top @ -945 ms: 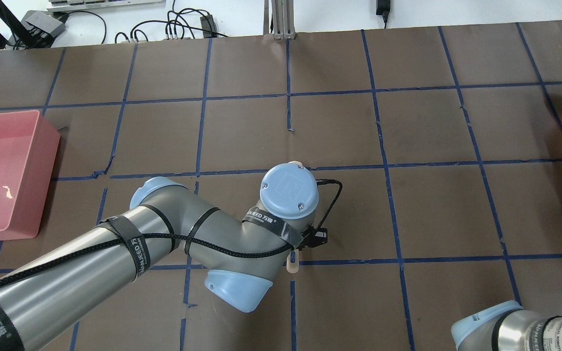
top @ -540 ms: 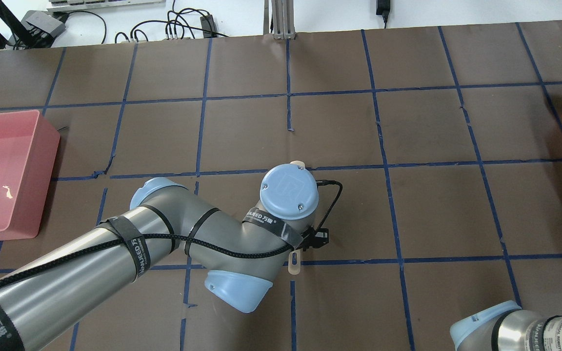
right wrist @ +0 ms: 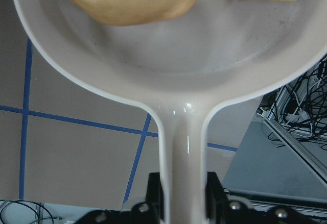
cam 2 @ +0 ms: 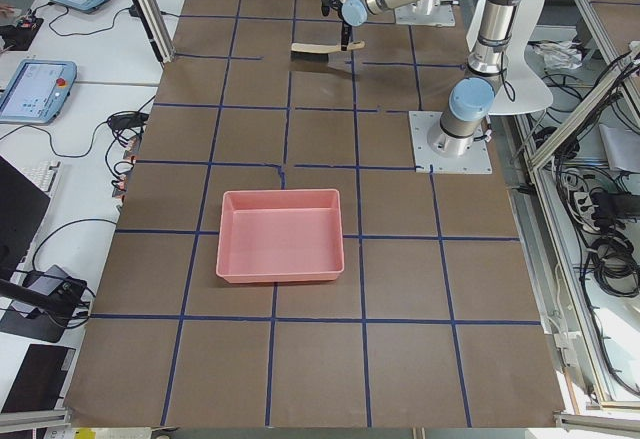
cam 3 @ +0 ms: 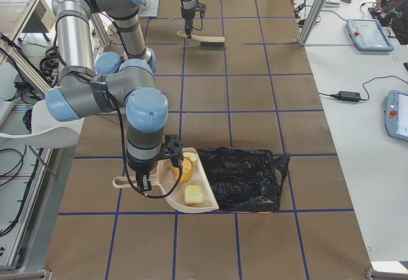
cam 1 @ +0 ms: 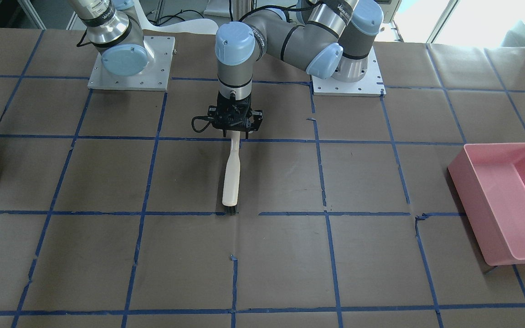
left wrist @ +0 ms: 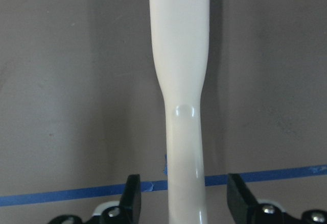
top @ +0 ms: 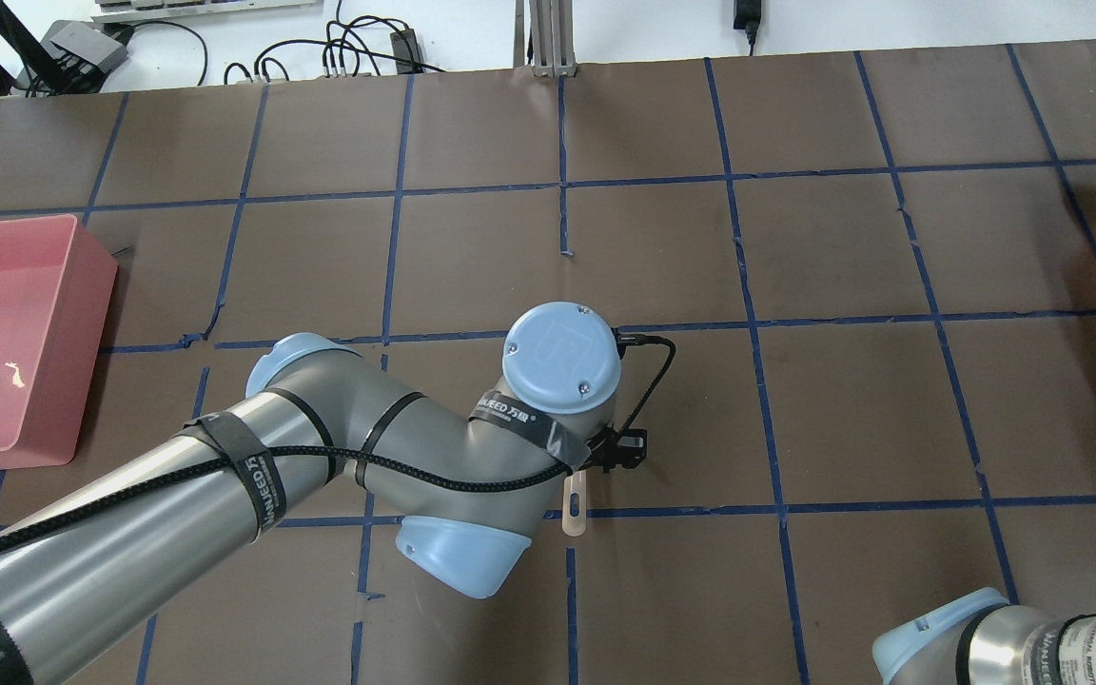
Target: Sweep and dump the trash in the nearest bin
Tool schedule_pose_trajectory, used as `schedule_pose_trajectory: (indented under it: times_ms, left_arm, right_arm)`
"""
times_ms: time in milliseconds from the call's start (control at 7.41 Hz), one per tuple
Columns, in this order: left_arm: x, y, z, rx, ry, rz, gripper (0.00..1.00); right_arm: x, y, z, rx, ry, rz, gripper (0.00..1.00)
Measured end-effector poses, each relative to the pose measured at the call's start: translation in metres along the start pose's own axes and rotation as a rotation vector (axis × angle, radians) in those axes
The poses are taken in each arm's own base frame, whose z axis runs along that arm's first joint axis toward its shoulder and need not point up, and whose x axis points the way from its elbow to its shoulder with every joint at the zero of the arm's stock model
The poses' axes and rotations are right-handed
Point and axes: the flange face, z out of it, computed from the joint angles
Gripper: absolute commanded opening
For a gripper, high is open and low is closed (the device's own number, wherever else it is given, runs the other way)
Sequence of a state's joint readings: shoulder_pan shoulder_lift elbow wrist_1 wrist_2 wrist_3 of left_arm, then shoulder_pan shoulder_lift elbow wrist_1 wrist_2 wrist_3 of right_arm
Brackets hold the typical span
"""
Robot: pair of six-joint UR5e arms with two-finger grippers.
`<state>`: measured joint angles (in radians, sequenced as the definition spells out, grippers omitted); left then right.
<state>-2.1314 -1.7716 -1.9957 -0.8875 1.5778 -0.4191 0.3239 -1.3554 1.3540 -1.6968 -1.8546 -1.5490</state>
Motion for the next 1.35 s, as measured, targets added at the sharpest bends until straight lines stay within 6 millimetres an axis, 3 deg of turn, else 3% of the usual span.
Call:
schedule_pose_trajectory:
  times_ms: [270,675,945,1350]
  left_arm:
    - [-0.028,-0.049,-0.042,0.043,0.019,0.027,0.95]
    - [-0.097,-0.12,-0.128,0.009,0.026,0.06,1.0]
    - [-0.137,-0.146,-0.18,-0.022,0.041,0.037,1.0]
    - [-0.186,-0.163,-0.217,-0.044,0.056,0.028,1.0]
  right_arm:
    - [0.002,-0.001,-0.002,0.003,0.019,-0.019,0.16]
    - [0.008,-0.004,0.0,0.008,0.045,-0.04,0.1]
    - [0.013,-0.003,0.004,-0.016,0.062,-0.051,0.1]
    - [0.021,-0.024,0.003,-0.096,0.095,-0.147,0.1]
